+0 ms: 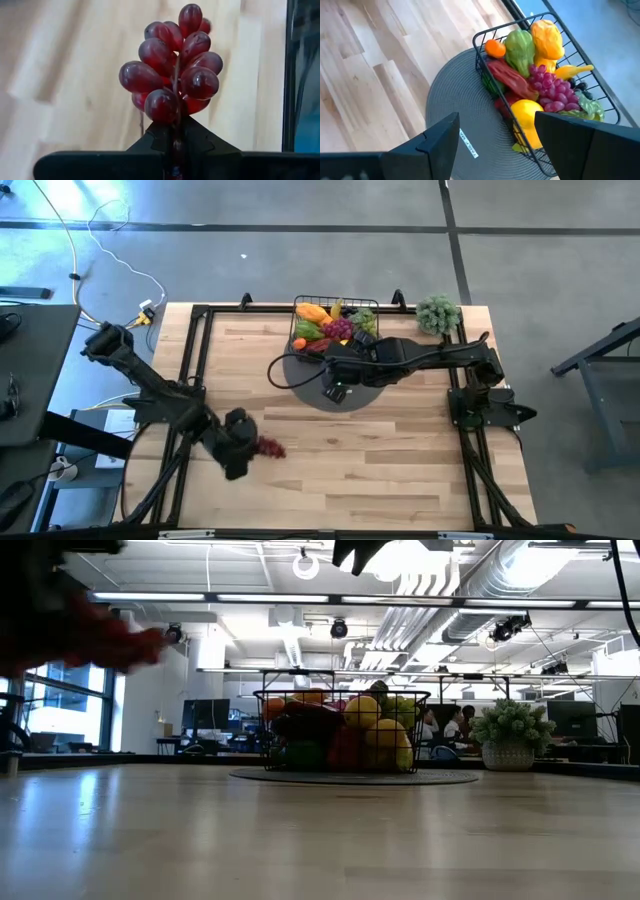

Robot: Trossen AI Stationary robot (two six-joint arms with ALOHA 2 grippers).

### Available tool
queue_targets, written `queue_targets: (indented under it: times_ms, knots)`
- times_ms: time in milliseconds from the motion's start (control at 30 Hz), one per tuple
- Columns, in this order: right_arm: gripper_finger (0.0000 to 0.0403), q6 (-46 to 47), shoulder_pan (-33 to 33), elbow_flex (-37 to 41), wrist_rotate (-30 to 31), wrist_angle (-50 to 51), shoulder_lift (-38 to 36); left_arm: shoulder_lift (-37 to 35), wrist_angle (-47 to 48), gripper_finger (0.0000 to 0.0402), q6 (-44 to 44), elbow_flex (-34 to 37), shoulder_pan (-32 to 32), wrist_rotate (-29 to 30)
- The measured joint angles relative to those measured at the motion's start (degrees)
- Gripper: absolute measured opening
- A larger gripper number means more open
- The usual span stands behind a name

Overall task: Build produce basket
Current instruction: Put the red grapes into the wire basket

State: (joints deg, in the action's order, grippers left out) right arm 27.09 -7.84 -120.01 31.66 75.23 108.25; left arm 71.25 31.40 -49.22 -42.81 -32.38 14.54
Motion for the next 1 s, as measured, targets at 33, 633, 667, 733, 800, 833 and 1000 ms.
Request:
queue_targets:
  times_ms: [33,633,667,733,800,833,1000]
  knots:
    - [0.0240,-0.2,0.1,0.0,0.2,0.0,0.0,-0.8,-0.8,0.0009,0.4,0.0,1.4,0.8]
    - [0.0240,7.8,6.3,0.0,13.0,-0.6,0.0,-3.9,-22.0,0.0008,23.4,-0.1,32.2,3.4]
    - [0.0240,8.5,6.8,0.0,13.6,-0.7,0.0,-3.9,-24.0,0.0008,25.2,-0.1,34.1,2.8]
    - [0.0240,9.0,7.7,0.0,14.7,-1.2,0.0,-3.9,-27.5,0.0008,28.1,-0.1,37.5,1.6]
    - [0.0240,9.0,8.6,0.0,15.6,-2.2,0.0,-3.9,-30.6,0.0008,30.5,-0.1,40.8,0.5]
    - [0.0240,9.0,9.0,0.0,16.1,-2.8,0.0,-3.9,-32.1,0.0008,31.4,-0.1,42.4,0.0]
    - [0.0240,9.0,11.4,0.0,16.2,-5.0,0.0,-3.6,-39.3,0.0008,35.2,-0.1,50.1,-4.6]
